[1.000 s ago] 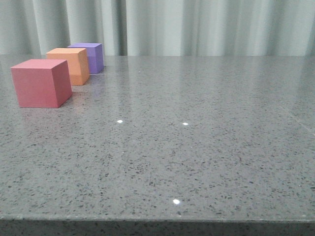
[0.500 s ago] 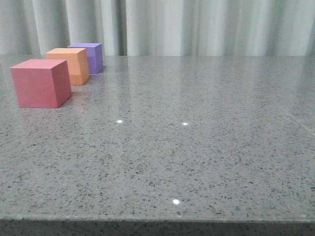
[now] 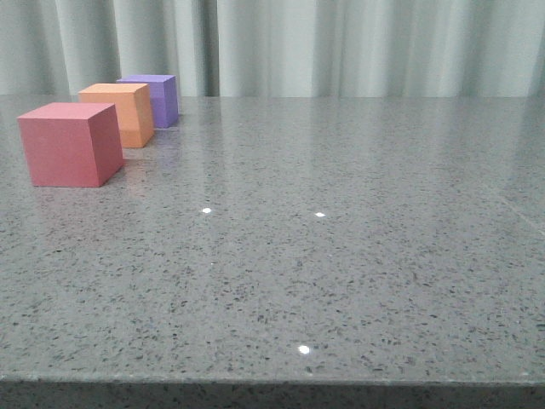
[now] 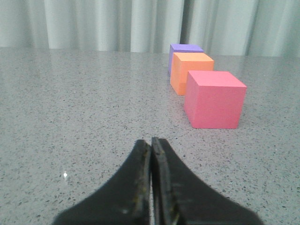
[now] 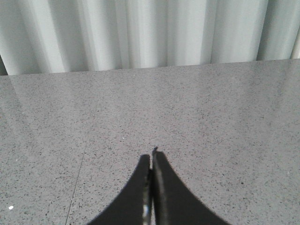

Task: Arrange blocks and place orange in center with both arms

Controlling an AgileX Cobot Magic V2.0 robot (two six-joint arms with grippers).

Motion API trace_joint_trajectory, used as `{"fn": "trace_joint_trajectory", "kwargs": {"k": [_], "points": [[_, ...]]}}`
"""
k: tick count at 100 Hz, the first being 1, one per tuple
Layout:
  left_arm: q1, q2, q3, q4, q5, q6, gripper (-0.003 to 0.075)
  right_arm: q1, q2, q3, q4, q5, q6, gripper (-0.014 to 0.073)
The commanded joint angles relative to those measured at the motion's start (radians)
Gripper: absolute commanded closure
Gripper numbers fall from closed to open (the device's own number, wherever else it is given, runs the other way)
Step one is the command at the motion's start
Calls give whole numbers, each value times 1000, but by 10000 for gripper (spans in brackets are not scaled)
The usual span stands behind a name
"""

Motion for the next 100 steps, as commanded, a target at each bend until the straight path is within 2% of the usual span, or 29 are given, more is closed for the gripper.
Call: {"fn": "trace_joint_trajectory", "kwargs": {"k": [1, 41, 61, 82, 100], "points": [[0, -37, 41, -7, -83, -11, 741, -8, 4, -28, -16, -84, -7, 662], [0, -37, 41, -7, -83, -11, 741, -8, 4, -28, -16, -84, -7, 662], [0, -37, 41, -7, -83, -11, 741, 11, -23, -22, -59, -115, -7, 662], [0, -37, 41, -7, -83, -11, 741, 71, -127, 102, -37, -269, -7, 662], [0, -37, 41, -7, -82, -11, 741, 85, -252, 246, 51, -301, -7, 662]]}}
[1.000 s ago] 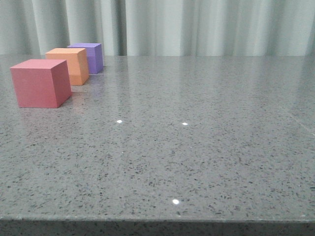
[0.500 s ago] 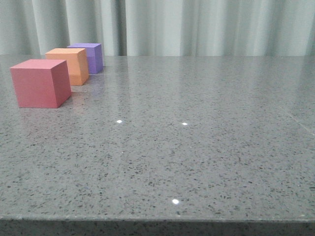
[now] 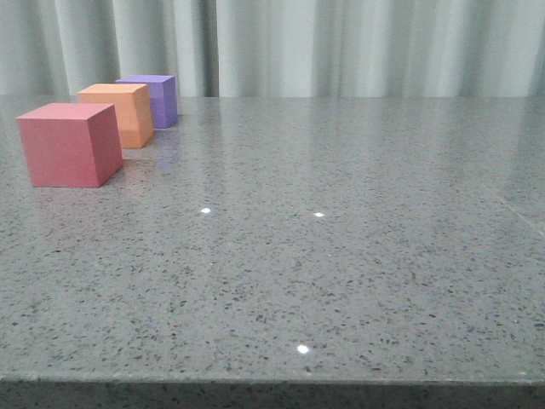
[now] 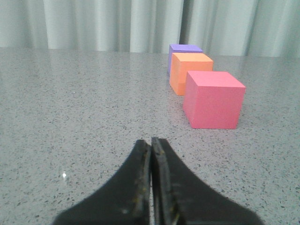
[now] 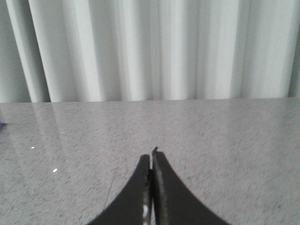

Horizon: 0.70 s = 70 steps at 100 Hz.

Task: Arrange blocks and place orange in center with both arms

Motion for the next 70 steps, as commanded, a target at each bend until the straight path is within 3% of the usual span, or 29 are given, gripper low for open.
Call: {"fn": "trace_joint_trajectory", "kwargs": {"k": [1, 19, 39, 70], "points": [[0, -37, 41, -7, -82, -10, 741, 4, -50, 33, 38, -97, -7, 662], [0, -37, 41, -7, -82, -10, 741, 4, -164, 149, 38, -125, -7, 662], [0, -37, 41, -7, -82, -10, 741, 4, -262, 272, 38, -253, -7, 662], [0, -37, 41, -7, -82, -10, 741, 4, -283, 268, 38, -222, -7, 662]]}}
